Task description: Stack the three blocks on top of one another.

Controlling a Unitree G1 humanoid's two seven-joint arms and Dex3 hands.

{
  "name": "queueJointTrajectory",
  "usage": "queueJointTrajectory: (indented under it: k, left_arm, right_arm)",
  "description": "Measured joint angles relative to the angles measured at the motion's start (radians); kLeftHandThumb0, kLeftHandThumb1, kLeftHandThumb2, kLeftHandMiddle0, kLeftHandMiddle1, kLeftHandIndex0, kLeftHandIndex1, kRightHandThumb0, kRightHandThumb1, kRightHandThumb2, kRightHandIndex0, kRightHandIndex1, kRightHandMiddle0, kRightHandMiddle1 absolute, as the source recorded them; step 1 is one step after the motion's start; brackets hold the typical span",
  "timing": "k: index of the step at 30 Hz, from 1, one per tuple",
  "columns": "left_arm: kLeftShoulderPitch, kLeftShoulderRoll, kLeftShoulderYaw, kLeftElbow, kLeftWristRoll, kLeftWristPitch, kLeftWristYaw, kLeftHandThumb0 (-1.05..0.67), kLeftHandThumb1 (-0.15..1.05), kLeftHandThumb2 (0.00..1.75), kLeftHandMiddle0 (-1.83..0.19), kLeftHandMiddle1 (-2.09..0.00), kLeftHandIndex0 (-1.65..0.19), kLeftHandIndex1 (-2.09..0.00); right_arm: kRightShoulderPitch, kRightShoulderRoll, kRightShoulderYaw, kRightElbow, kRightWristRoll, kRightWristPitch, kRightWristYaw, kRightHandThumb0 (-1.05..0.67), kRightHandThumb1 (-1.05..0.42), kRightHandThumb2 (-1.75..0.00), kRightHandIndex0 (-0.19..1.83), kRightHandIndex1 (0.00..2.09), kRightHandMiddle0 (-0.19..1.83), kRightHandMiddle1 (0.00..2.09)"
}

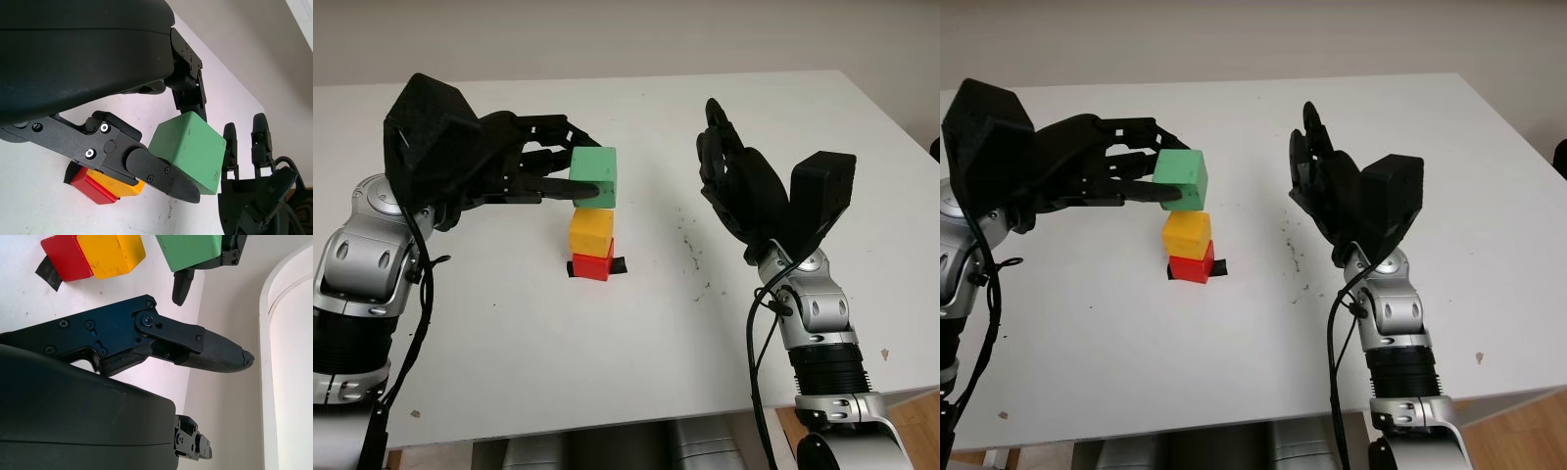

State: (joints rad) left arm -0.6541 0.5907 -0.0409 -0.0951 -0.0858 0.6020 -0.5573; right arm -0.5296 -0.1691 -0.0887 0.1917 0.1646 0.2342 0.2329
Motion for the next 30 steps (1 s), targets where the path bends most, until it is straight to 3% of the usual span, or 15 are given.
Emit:
queueJointTrajectory:
  k: [12,30]
  left_arm:
    - [0.005,0.001,-0.057,0.053,0.122,-0.146,0.003,-0.47,0.99,0.06,-0.27,-0.05,-0.48,-1.66]
    - [0.005,-0.002,-0.051,0.101,0.129,-0.16,0.0,-0.44,0.99,0.05,-0.27,-0.05,-0.49,-1.61]
  right_arm:
    - [0.0,0.0,0.0,-0.007,0.003,0.01,0.0,-0.75,-1.05,-0.72,-0.19,0.0,-0.19,0.0]
    - [0.0,0.0,-0.001,-0.007,0.005,0.01,0.008,-0.75,-1.05,-0.73,-0.19,0.0,-0.19,0.0]
